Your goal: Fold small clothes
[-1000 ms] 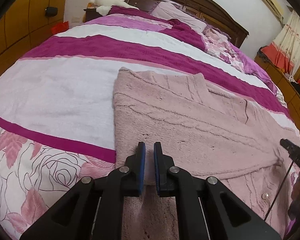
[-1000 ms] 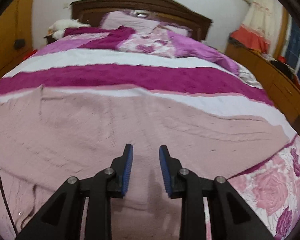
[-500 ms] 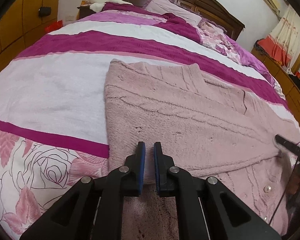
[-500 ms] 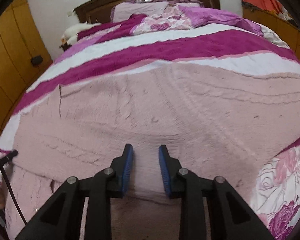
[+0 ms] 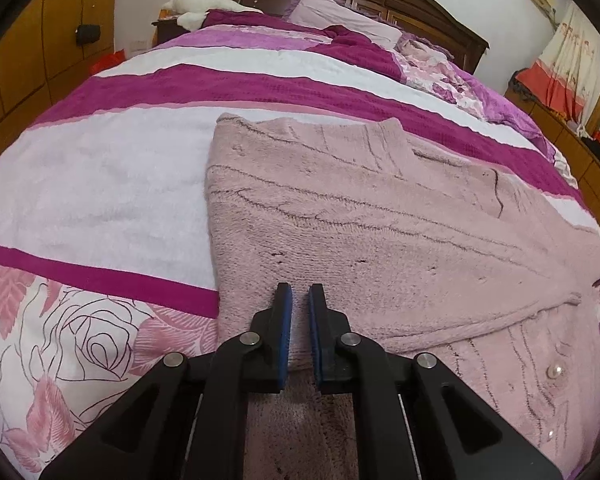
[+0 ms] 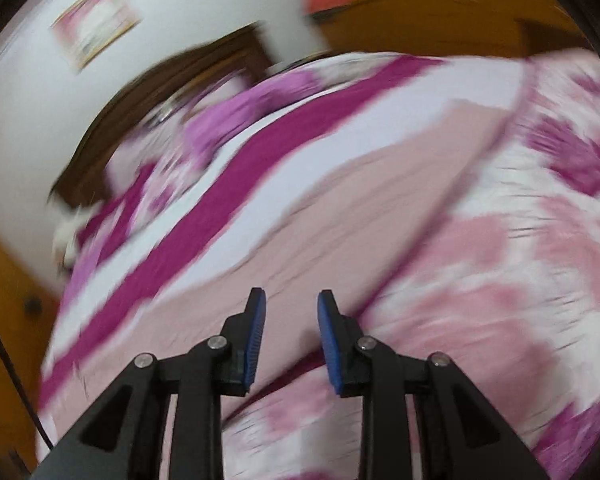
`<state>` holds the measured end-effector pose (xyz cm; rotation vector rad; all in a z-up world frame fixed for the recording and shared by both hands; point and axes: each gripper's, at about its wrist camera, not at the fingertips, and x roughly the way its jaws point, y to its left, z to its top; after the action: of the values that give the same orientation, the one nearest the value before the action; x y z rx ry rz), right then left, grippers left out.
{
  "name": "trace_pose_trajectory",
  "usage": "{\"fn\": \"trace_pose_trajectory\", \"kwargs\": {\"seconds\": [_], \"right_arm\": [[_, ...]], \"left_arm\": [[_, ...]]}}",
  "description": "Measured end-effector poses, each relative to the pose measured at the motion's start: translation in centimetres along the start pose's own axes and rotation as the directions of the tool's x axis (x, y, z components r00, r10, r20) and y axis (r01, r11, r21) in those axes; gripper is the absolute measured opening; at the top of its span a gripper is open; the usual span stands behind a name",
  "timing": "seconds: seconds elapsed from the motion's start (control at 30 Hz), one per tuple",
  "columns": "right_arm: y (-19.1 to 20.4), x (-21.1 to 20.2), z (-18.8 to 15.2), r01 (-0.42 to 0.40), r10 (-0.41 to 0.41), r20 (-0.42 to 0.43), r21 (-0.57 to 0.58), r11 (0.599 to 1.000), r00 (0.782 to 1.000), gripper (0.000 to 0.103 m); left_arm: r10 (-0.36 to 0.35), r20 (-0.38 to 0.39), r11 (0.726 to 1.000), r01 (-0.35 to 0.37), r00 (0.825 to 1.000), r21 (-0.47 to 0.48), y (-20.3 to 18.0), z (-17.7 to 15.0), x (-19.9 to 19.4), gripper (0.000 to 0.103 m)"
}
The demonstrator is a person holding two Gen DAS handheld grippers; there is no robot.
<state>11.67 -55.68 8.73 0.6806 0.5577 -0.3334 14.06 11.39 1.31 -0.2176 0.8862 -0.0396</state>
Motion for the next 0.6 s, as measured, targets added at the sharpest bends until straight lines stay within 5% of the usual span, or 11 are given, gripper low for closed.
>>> {"fn": "trace_pose_trajectory", "kwargs": {"seconds": [0.17, 0.37, 0.5, 0.6], "right_arm": [[-6.8, 2.1, 2.7, 0.005, -0.001, -0.022, 0.152, 0.988, 1.000, 0.027], [-10.5, 5.5, 7.6, -0.027, 0.030, -0.007, 0.292, 0.956, 1.000, 0.028], [-15.0, 6.9, 10.4, -0.056, 0.038, 0.046, 0.475, 0.878, 0.998, 0.029], [-16.7, 7.0, 11.6, -0.084, 0.040, 0.097, 0.507, 0.858, 0.994, 0.029]], "left_arm": [[0.044, 0.007, 0.998, -0.044, 0.999, 0.037, -0.7, -0.1, 0.2, 0.000], [0.048, 0.013, 0.998, -0.049, 0.999, 0.045, -0.7, -0.2, 0.1, 0.000], [-0.023, 0.022, 1.000, 0.023, 0.999, -0.021, 0.5, 0.0, -0.6, 0.000], [-0.016, 0.024, 0.999, 0.017, 1.000, -0.042, -0.5, 0.1, -1.8, 0.000]]}}
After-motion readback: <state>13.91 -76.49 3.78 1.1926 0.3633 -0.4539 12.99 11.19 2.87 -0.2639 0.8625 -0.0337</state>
